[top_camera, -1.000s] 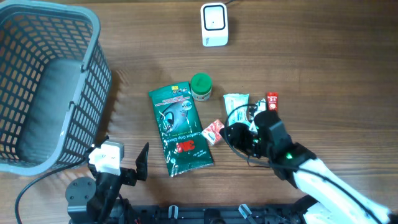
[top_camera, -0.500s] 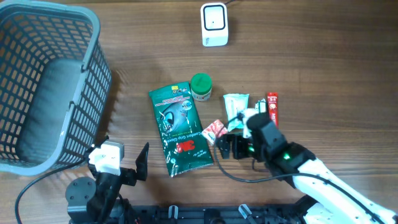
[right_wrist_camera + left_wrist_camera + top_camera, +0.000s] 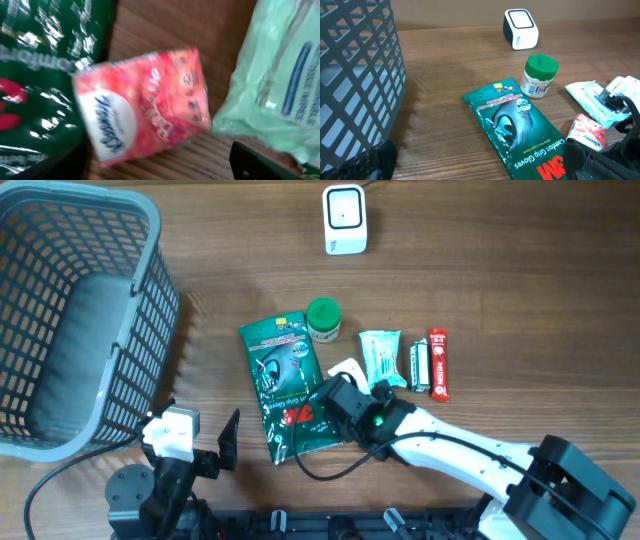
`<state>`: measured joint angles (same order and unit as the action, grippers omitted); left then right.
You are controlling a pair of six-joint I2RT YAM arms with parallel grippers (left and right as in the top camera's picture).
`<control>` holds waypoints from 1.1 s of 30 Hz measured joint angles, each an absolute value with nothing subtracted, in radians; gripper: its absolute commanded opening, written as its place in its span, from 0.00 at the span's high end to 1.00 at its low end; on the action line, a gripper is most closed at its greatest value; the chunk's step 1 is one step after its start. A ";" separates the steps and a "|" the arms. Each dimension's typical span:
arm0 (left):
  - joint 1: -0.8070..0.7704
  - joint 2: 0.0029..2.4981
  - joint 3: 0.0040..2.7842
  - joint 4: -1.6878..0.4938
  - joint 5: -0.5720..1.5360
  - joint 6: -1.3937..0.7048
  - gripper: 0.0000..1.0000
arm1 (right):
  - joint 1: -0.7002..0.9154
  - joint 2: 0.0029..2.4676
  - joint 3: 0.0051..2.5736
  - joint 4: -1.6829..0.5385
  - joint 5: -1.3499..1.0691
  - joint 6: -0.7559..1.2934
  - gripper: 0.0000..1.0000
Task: Scan the item barcode
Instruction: 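Grasp the Kleenex pack with the right gripper and lift it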
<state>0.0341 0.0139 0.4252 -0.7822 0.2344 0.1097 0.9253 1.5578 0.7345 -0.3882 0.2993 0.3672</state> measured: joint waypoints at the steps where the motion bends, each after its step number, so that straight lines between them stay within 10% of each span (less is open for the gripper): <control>1: 0.034 0.014 0.425 -0.782 0.234 0.110 0.00 | 0.946 1.558 0.762 -0.393 0.327 0.356 0.09; 12: 0.034 0.014 0.425 -0.782 0.234 0.110 0.00 | 0.995 1.658 0.801 -0.392 0.402 0.266 0.29; 19: 0.034 0.014 0.425 -0.782 0.234 0.110 0.00 | 0.999 1.737 0.859 -0.373 0.415 0.223 0.95; 33: 0.034 0.014 0.425 -0.782 0.234 0.110 0.00 | 0.999 1.440 0.896 -0.399 0.397 0.240 0.96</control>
<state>0.0341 0.0139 0.4252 -0.7822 0.2344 0.1097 0.9985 1.4403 0.8963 -0.3992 0.3969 0.2398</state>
